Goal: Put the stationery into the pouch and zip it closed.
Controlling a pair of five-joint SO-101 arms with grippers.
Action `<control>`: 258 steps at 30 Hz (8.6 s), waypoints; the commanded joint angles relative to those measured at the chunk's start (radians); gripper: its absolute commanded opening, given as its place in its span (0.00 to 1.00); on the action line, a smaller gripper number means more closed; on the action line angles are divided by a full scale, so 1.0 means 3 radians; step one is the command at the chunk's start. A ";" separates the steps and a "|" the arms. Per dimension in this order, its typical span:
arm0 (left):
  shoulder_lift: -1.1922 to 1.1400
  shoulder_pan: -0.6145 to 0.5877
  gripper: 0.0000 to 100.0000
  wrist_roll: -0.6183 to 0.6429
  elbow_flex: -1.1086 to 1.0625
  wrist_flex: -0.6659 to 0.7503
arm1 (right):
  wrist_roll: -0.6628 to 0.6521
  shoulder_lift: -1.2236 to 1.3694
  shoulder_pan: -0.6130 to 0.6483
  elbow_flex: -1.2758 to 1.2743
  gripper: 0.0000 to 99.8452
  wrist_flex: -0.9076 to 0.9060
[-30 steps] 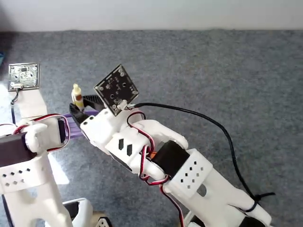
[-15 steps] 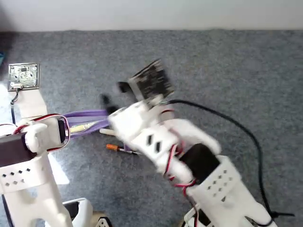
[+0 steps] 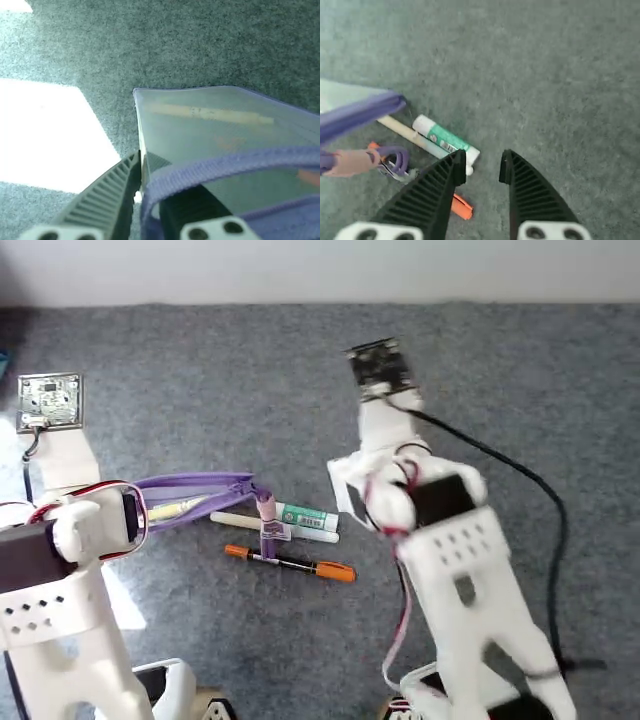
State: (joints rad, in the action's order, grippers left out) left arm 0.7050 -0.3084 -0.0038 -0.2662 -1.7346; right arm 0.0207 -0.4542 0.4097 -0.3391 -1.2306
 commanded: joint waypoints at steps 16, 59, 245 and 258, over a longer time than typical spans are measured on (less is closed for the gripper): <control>-0.0005 0.0005 0.01 0.0056 0.0043 -0.0010 | -0.1135 0.2621 0.0156 0.1406 0.29 -0.0100; 0.0000 0.0005 0.01 0.0051 0.0043 -0.0005 | -0.1161 0.3992 0.0621 0.2757 0.28 -0.0407; 0.0000 -0.0015 0.01 0.0056 0.0043 0.0046 | -0.0967 0.2703 0.0448 0.0557 0.28 0.0243; 0.0000 -0.0015 0.01 0.0056 0.0043 0.0041 | -0.1135 0.2856 0.0294 0.0552 0.03 0.0366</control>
State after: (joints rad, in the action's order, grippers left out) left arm 0.7035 -0.3084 -0.0023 -0.2662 -1.7361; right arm -0.2693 0.3836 0.4956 -0.1795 -1.1231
